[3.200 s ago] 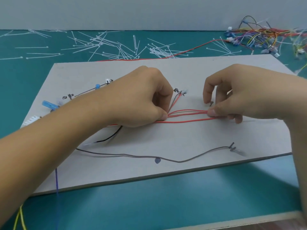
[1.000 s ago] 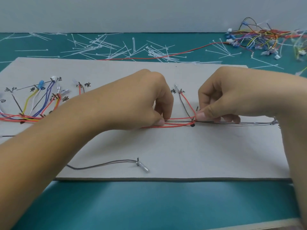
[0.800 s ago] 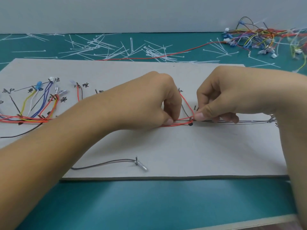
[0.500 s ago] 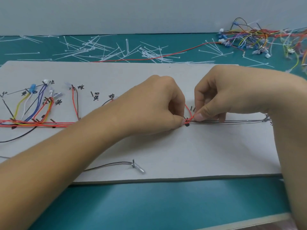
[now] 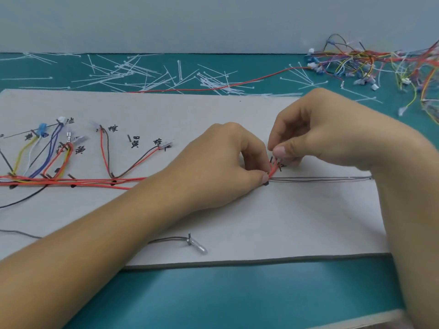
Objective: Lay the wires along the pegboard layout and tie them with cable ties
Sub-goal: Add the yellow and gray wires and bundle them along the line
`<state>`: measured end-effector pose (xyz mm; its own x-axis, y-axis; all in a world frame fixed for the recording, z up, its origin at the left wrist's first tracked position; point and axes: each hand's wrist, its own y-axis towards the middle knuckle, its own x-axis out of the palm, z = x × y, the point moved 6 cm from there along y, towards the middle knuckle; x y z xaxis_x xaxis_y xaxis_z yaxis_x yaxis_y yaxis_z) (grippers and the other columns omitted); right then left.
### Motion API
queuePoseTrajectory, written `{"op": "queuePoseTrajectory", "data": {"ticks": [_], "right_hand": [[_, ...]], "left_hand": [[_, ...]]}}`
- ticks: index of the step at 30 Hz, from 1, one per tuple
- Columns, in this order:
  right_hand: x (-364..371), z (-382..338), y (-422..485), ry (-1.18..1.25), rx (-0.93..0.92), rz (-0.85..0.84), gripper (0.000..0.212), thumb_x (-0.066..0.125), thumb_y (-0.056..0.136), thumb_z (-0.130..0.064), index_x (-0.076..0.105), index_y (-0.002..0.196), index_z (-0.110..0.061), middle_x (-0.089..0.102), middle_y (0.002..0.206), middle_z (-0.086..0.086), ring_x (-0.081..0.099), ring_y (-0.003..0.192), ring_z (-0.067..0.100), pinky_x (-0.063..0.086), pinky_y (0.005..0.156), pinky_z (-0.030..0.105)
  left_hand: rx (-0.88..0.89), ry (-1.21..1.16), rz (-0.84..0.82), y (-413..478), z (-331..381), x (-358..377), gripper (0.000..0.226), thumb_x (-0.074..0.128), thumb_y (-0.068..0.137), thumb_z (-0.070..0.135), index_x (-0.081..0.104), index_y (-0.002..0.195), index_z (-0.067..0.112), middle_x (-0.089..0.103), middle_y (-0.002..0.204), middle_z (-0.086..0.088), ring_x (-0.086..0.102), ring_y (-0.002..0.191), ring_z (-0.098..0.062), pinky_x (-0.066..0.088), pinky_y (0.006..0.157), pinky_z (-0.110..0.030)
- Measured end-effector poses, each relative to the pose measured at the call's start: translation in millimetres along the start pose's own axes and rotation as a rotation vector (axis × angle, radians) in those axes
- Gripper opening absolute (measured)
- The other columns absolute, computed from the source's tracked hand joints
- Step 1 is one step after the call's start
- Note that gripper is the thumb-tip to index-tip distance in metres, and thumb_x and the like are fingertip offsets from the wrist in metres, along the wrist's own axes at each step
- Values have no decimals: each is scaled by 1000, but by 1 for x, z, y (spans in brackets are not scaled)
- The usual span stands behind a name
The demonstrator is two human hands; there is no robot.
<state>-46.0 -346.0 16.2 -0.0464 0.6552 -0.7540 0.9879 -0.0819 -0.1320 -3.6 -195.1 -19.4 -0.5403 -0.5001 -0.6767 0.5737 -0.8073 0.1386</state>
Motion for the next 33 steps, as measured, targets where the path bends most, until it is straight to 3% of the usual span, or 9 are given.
{"op": "queuePoseTrajectory", "data": {"ticks": [5, 12, 17, 21, 26, 30, 33], "right_hand": [[3, 5, 4, -44, 56, 38, 12, 83, 80, -7, 77, 76, -16, 75, 65, 4, 74, 59, 20, 63, 69, 36], [-2, 2, -2, -138, 102, 27, 14, 84, 80, -12, 79, 74, -23, 74, 63, -1, 70, 56, 13, 57, 64, 28], [-2, -4, -8, -206, 157, 33, 19, 79, 80, -11, 78, 71, -28, 72, 59, -8, 66, 46, 7, 46, 42, 14], [3, -11, -10, -283, 144, 30, 17, 80, 78, -11, 72, 77, -27, 73, 62, -11, 67, 50, 5, 54, 55, 25], [10, -13, -12, -243, 135, -12, 15, 79, 83, -10, 70, 77, -21, 73, 58, -6, 71, 52, 7, 56, 63, 27], [11, -13, -9, -249, 117, 6, 15, 75, 83, -10, 69, 79, -23, 72, 59, -10, 68, 53, 2, 55, 62, 26], [10, -14, -7, -344, 114, 68, 15, 70, 80, -16, 73, 71, -28, 69, 60, -19, 62, 64, -3, 46, 55, 22]], "left_hand": [[16, 1, 25, -4, 0, 0, 3, 76, 82, 33, 79, 81, 34, 73, 78, 12, 59, 67, -5, 56, 69, -39], [37, 33, 43, -5, 1, 0, 7, 73, 82, 35, 79, 81, 34, 68, 73, 11, 59, 67, -5, 55, 66, -40], [23, 23, 48, -6, 0, 0, 9, 70, 80, 38, 78, 81, 36, 68, 76, 11, 57, 69, -3, 56, 69, -40], [26, 25, 45, -6, 0, 0, 9, 70, 80, 37, 79, 82, 35, 69, 75, 10, 58, 68, -4, 56, 68, -42], [29, 34, 41, -6, 1, 0, 9, 70, 80, 38, 78, 81, 35, 67, 73, 11, 57, 66, -4, 55, 67, -39], [9, 52, 15, -4, 2, -2, 4, 78, 84, 31, 78, 81, 33, 69, 73, 9, 58, 66, -6, 54, 65, -36], [-13, 115, -39, -1, 6, -5, 2, 80, 84, 32, 80, 85, 35, 69, 70, 11, 60, 66, -3, 50, 62, -27]]}}
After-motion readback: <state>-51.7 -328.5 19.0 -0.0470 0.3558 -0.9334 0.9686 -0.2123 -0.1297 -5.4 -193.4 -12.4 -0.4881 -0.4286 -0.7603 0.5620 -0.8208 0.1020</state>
